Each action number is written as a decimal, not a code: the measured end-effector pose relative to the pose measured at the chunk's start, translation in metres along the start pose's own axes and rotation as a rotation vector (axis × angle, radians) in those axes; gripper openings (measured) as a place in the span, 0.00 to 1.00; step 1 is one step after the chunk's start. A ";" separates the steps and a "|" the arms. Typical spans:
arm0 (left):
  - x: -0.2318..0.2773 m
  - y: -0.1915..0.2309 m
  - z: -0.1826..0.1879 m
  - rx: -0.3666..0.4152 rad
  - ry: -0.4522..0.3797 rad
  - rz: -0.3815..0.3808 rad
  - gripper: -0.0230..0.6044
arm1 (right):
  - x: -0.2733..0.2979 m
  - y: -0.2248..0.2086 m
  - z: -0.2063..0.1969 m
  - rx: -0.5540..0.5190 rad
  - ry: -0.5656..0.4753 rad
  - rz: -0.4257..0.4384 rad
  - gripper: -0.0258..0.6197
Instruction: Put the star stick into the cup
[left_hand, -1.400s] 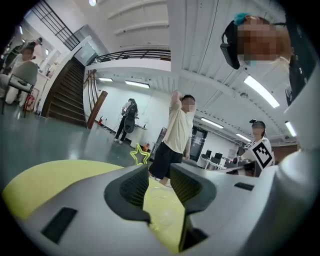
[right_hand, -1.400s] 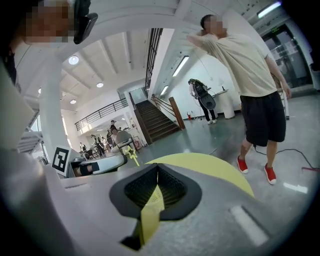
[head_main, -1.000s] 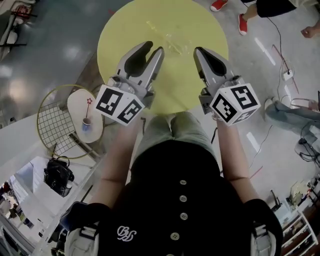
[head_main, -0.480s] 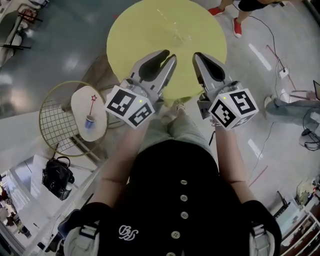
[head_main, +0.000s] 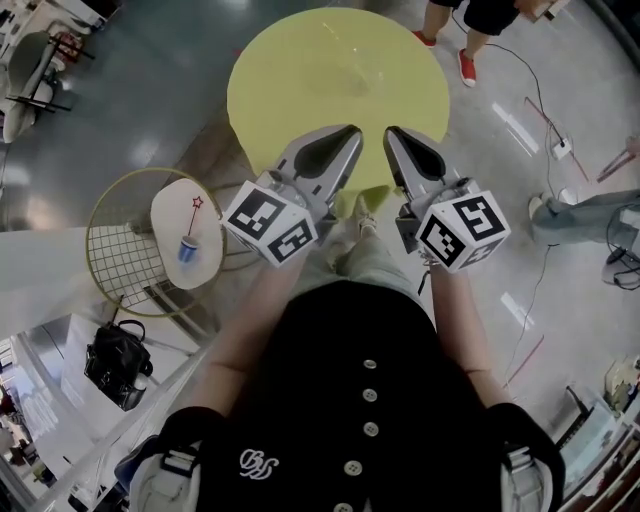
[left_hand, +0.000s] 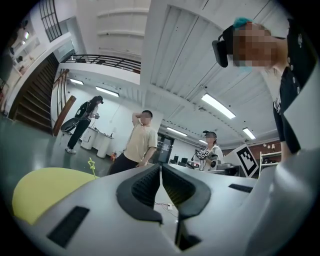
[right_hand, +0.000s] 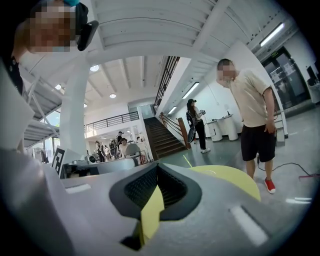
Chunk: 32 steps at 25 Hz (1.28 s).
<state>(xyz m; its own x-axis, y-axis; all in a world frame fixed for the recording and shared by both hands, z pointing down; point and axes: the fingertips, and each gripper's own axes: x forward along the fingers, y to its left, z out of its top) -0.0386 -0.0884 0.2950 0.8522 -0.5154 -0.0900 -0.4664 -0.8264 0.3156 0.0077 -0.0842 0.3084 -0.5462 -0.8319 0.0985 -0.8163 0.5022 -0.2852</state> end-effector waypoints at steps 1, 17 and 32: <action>-0.002 -0.003 0.000 0.002 -0.001 -0.007 0.08 | -0.002 0.004 -0.001 -0.002 0.003 0.000 0.04; -0.024 -0.017 -0.009 0.040 0.042 0.009 0.08 | -0.021 0.028 -0.006 -0.045 0.002 -0.041 0.04; -0.032 -0.015 -0.005 0.009 0.013 0.032 0.08 | -0.022 0.031 -0.015 -0.050 0.026 -0.047 0.04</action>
<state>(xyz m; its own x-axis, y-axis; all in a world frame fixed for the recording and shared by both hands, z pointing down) -0.0579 -0.0586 0.2981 0.8396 -0.5389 -0.0681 -0.4958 -0.8115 0.3093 -0.0084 -0.0463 0.3111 -0.5110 -0.8488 0.1360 -0.8493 0.4741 -0.2321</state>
